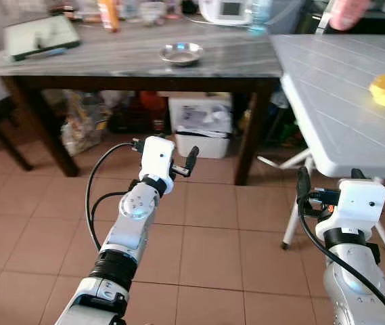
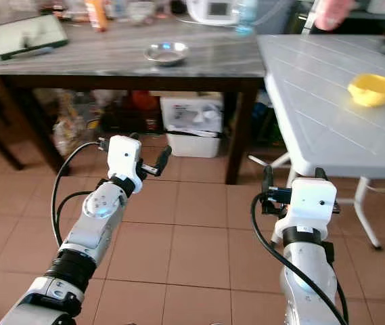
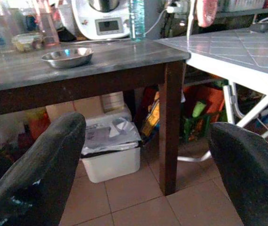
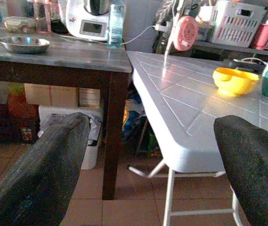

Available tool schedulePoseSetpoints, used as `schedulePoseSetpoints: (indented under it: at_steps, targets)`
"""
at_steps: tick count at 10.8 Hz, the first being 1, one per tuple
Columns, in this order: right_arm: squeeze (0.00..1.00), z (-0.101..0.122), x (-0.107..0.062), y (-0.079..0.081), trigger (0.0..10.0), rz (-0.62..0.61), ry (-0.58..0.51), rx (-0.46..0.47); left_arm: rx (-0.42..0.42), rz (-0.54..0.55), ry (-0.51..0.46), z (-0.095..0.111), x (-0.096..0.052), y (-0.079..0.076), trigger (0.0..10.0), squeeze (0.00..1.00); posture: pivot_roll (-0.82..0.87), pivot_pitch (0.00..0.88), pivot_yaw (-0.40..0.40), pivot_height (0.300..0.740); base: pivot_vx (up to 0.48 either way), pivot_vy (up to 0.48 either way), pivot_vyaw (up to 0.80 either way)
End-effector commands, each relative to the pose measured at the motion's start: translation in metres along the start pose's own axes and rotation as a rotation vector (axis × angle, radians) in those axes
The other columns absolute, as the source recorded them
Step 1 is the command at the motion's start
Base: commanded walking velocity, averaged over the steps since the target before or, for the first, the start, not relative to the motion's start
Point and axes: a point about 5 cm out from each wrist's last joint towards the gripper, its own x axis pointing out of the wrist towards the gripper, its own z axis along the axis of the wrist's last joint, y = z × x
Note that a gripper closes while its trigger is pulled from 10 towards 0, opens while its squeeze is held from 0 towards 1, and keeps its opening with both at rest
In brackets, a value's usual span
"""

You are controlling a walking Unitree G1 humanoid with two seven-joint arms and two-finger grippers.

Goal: Setting the table

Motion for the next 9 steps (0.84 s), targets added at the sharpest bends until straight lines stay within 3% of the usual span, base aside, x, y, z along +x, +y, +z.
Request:
schedulePoseSetpoints:
  at_steps: [1, 3, 9]
  targets:
    - [0.0, -0.002, -0.001, 0.002, 10.0, 0.009, 0.007, 0.002, 0.014, 0.007, -0.006, 0.001, -0.002, 0.003, 10.0, 0.0, -0.06, 0.096, 0.029, 0.74, 0.0, 0.0, -0.73]
    - [0.0, -0.003, -0.003, 0.004, 10.0, 0.018, 0.009, 0.002, 0.026, 0.011, -0.007, -0.002, -0.009, 0.011, 10.0, 0.0, -0.06, 0.102, 0.031, 0.74, 0.0, 0.0, 0.0]
    - [0.0, -0.009, -0.01, 0.008, 10.0, 0.039, 0.027, 0.012, 0.092, 0.053, 0.067, -0.017, -0.061, 0.044, 10.0, 0.0, -0.02, 0.102, 0.027, 0.74, 0.0, 0.0, 0.0]
